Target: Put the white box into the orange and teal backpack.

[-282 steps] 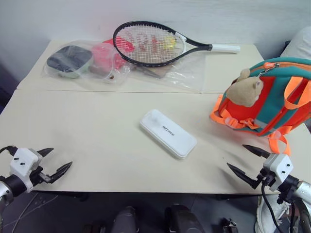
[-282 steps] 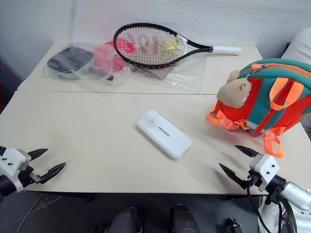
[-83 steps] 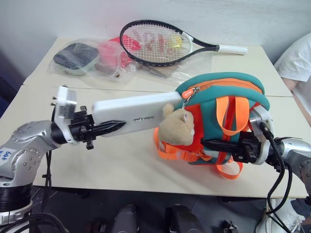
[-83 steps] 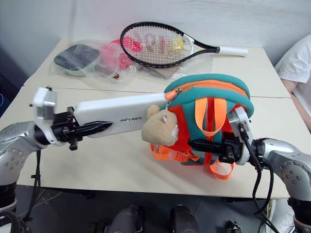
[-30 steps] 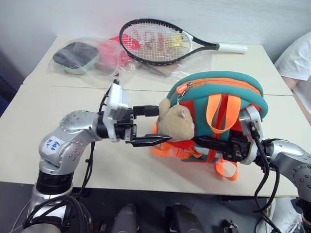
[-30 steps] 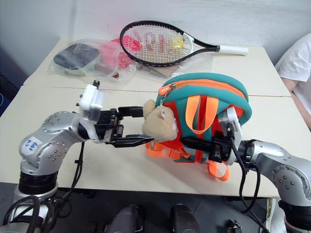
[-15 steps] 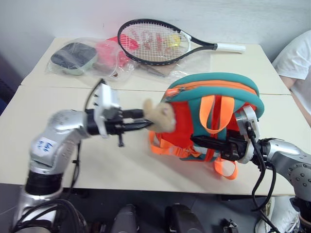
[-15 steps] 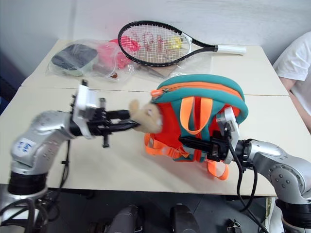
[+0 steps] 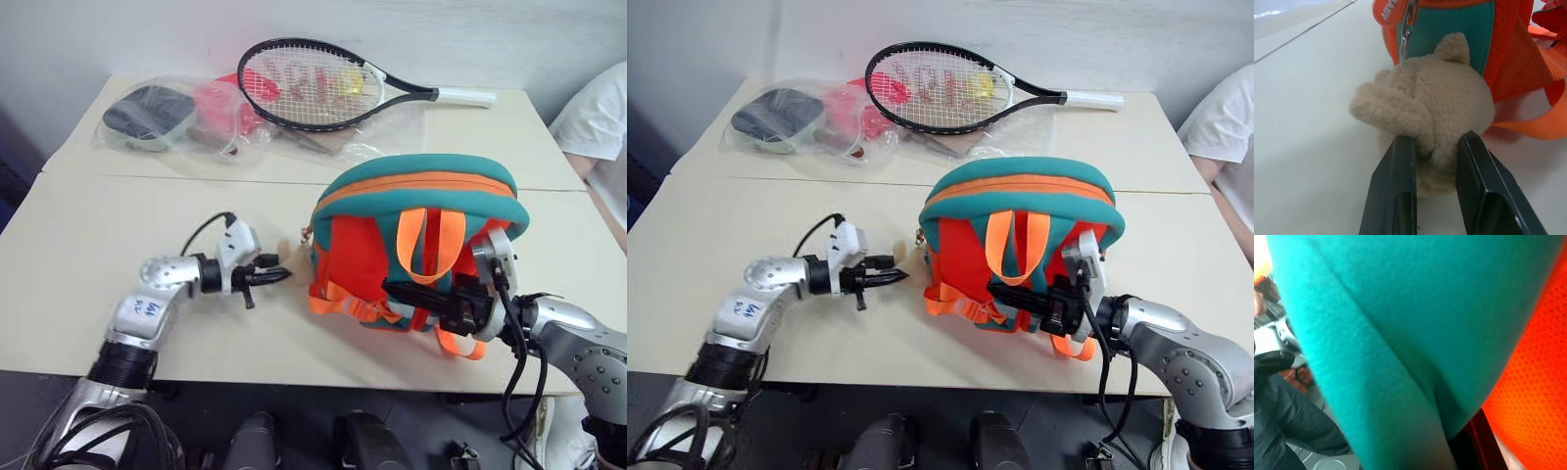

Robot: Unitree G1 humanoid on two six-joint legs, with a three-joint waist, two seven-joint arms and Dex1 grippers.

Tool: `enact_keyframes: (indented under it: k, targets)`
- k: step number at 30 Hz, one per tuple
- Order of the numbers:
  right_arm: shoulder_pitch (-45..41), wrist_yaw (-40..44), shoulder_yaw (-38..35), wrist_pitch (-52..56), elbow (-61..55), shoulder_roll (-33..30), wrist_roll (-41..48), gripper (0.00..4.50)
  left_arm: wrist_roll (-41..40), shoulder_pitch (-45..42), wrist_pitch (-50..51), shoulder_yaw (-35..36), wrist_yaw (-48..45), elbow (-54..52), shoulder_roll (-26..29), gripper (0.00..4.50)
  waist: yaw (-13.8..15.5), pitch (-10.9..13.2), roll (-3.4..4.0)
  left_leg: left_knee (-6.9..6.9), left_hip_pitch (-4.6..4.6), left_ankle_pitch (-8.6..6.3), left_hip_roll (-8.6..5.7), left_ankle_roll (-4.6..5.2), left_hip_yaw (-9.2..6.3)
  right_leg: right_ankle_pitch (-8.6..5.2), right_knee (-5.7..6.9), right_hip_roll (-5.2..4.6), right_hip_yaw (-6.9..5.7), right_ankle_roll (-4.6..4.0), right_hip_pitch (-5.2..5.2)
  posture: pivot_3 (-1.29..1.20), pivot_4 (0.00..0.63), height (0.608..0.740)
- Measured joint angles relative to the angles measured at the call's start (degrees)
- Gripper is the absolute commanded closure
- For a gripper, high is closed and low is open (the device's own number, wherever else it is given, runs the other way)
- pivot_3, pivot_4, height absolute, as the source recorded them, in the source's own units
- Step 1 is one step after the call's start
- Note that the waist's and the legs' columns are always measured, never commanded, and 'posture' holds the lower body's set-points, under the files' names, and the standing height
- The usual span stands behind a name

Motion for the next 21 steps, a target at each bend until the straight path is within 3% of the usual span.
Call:
enact_keyframes:
  k: [3, 7, 11, 15, 17, 21]
  targets:
    - [0.3, -0.3, 0.1, -1.8, -0.2, 0.4, -2.0, 4.5, 0.2, 0.7, 0.3, 0.3, 1.4, -0.4, -1.6, 3.8, 0.6, 0.0, 0.03, 0.07, 0.02, -0.02, -0.04, 0.04, -0.02, 0.0, 0.0, -0.04, -0.01, 0.0, 0.06, 0.0, 0.15, 0.74]
    - [1.0, 0.0, 0.3, -6.9, 0.0, 1.7, -7.4, 3.22, -3.4, 3.6, 6.0, 3.4, 1.2, -5.1, 0.1, 2.57, 0.6, 0.0, 0.0, 0.01, -0.01, -0.02, -0.04, 0.04, 0.0, 0.01, 0.01, -0.04, 0.01, 0.01, -0.02, 0.0, 0.15, 0.74]
    - [2.0, 2.9, -2.3, -13.3, 2.7, 0.4, -13.1, 1.88, -9.0, 9.7, 11.0, 9.9, -2.7, -11.4, 7.6, 1.35, -0.3, 0.0, 0.03, -0.13, 0.0, 0.04, -0.01, -0.07, 0.01, 0.0, 0.04, -0.01, 0.01, 0.0, -0.11, 0.0, 0.15, 0.74]
    - [6.4, 11.1, -7.1, -18.8, 5.5, -7.4, -18.1, 0.59, -11.5, 17.6, 9.7, 18.1, -6.6, -13.6, 13.6, 0.23, -0.1, 0.0, 0.05, -0.15, 0.02, 0.01, -0.01, -0.02, -0.01, 0.0, -0.17, -0.03, -0.02, -0.01, 0.02, 0.0, 0.15, 0.74]
    - [10.0, 17.6, -10.5, -25.8, 8.5, -9.9, -21.7, 0.01, -11.4, 23.6, 6.7, 22.5, -9.6, -13.4, 16.7, 0.22, -0.1, 0.0, 0.05, -0.19, 0.09, -0.07, -0.02, 0.12, 0.0, 0.0, -0.38, -0.03, -0.05, -0.01, 0.18, 0.0, 0.15, 0.74]
    - [14.3, 26.6, -15.8, -33.6, 16.8, -12.7, -26.0, 0.01, -10.0, 31.8, 0.6, 28.8, -12.2, -11.2, 18.2, 0.22, -0.1, 0.0, 0.05, -0.25, 0.76, -0.37, -0.06, 0.42, 0.01, -0.01, -0.62, -0.14, -0.05, -0.03, 0.94, 0.0, 0.15, 0.74]
